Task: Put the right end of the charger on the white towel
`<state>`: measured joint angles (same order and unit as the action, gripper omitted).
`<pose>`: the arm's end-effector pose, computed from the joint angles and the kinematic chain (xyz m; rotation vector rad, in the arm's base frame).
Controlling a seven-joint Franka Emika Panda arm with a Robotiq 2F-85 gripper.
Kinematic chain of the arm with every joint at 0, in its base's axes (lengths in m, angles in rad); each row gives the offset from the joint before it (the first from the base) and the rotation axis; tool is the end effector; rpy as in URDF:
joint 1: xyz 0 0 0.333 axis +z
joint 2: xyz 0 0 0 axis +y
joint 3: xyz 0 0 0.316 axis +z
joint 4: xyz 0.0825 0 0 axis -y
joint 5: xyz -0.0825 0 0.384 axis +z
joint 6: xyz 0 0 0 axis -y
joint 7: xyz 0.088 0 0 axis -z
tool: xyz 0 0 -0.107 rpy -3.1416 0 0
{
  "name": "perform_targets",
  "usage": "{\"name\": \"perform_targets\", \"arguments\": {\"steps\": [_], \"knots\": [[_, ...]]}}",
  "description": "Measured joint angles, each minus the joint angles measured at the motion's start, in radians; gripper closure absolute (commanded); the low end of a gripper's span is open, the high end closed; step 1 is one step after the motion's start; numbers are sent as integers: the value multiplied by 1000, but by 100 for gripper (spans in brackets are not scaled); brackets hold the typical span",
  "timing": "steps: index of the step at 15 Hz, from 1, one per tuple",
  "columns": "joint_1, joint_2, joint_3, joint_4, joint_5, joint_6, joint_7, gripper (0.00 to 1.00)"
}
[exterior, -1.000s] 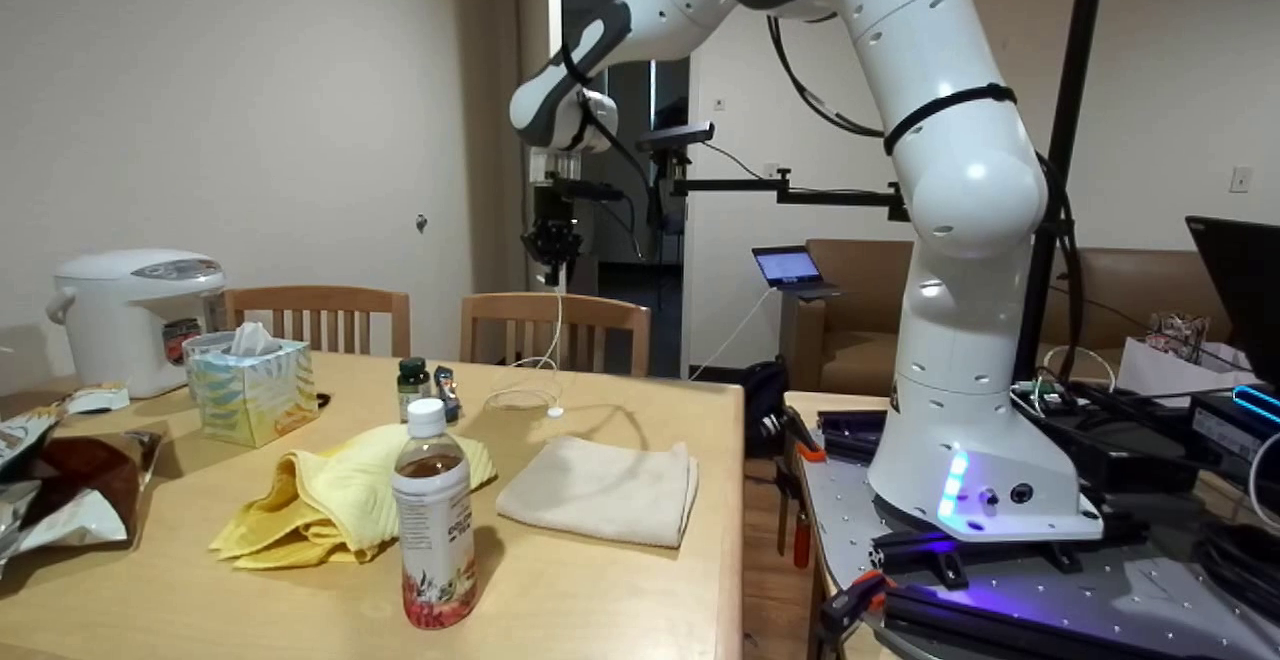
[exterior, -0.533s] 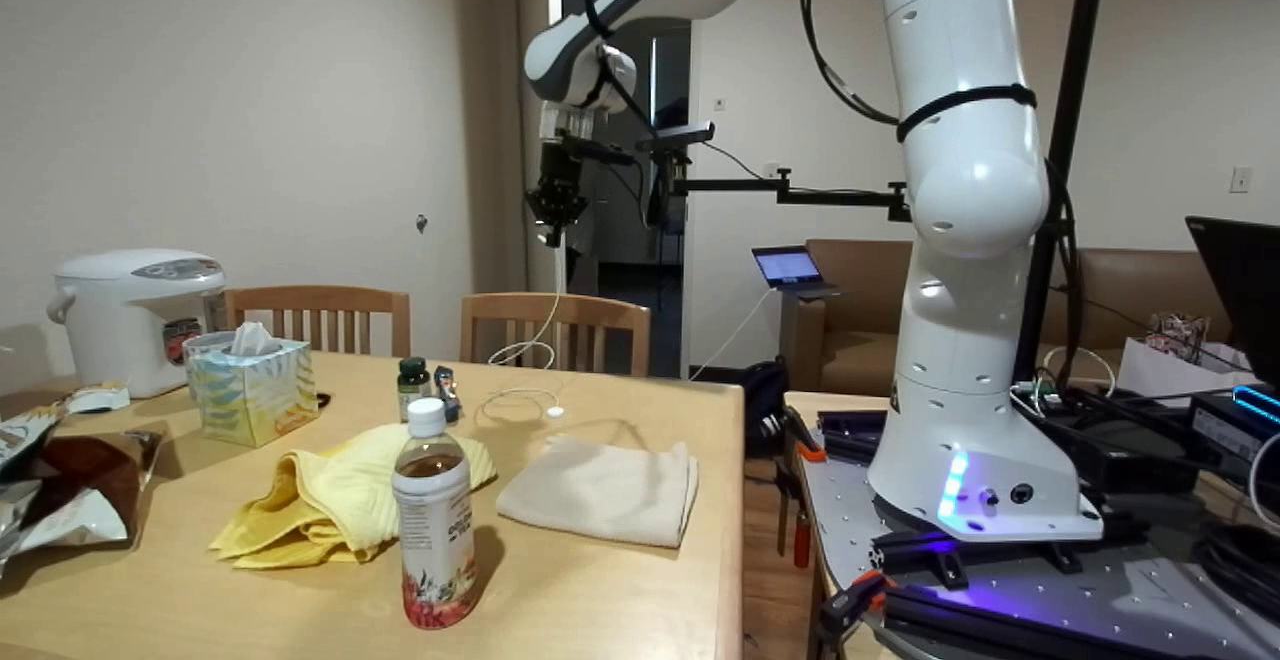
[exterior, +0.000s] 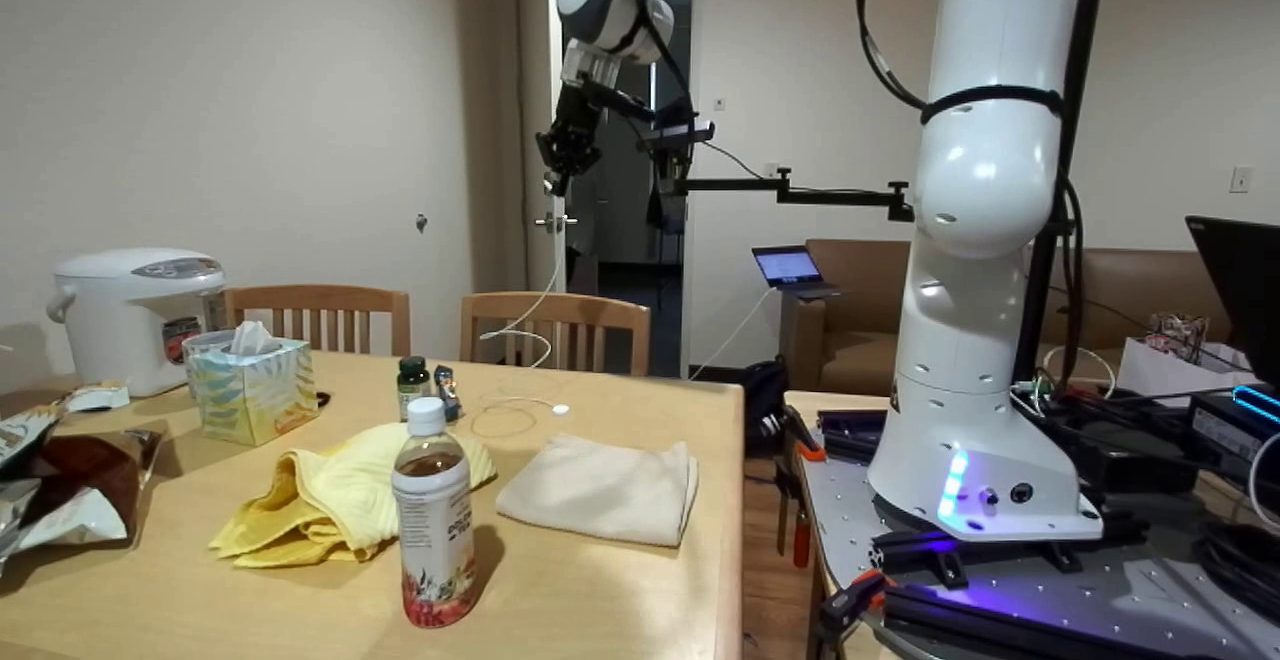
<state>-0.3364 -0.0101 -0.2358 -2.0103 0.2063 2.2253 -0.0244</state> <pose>0.4848 -0.3050 0.4808 -2.8491 0.9687 -0.4039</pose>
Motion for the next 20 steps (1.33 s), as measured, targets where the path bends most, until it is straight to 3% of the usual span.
{"name": "perform_targets", "arguments": {"steps": [12,20], "knots": [[19,-435,38,-312,-159,63,167,99],[51,-453,123,-461,-282,61,168,99]]}}
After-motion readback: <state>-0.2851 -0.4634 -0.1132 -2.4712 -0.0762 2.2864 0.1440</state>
